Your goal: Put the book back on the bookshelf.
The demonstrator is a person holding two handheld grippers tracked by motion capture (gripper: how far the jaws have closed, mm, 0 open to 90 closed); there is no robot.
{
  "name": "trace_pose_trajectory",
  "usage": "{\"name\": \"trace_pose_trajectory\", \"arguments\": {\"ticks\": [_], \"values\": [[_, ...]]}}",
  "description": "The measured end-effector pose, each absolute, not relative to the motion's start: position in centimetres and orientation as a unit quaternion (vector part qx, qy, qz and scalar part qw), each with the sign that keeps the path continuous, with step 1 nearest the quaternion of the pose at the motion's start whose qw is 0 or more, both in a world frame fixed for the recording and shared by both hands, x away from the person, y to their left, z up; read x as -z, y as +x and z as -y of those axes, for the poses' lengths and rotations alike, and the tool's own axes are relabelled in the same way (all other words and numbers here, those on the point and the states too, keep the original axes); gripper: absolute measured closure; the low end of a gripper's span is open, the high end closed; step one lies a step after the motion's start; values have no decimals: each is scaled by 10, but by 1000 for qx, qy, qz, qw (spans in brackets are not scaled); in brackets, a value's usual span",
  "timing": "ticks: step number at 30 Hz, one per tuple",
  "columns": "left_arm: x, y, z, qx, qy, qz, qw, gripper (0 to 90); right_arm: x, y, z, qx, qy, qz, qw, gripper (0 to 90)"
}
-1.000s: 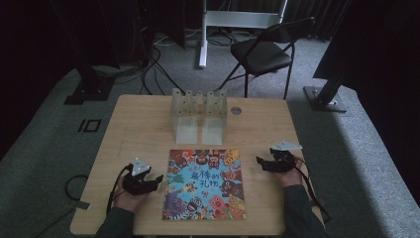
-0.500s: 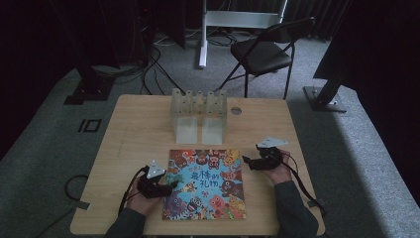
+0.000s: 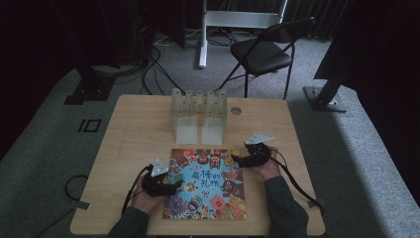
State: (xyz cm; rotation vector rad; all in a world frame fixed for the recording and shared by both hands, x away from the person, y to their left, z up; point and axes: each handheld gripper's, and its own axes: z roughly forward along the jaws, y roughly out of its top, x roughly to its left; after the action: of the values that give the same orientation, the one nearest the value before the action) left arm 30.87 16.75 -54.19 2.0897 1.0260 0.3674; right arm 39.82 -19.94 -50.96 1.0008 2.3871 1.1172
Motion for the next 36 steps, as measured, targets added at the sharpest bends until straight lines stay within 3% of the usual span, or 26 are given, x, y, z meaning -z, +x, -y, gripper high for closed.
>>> {"name": "trace_pose_trajectory", "arguments": {"ticks": [6,8,16,18,27,36], "values": [[541,314,-161,-148,821,-397,381,274,519,405,204,-388,353,-839,147,186],[540,315,-161,-153,820,-403,377,312,521,407,205,-388,355,-839,143,181],[533,306,-154,-161,827,-386,377,252,528,411,209,-392,357,-838,127,175],[530,302,-150,-165,828,-378,381,190,530,412,207,-394,356,-839,121,175],[527,286,-130,-154,846,-339,381,88,541,421,202,-383,361,-844,107,165],[533,277,-112,-139,867,-316,358,102,545,424,201,-395,362,-840,85,172]]}}
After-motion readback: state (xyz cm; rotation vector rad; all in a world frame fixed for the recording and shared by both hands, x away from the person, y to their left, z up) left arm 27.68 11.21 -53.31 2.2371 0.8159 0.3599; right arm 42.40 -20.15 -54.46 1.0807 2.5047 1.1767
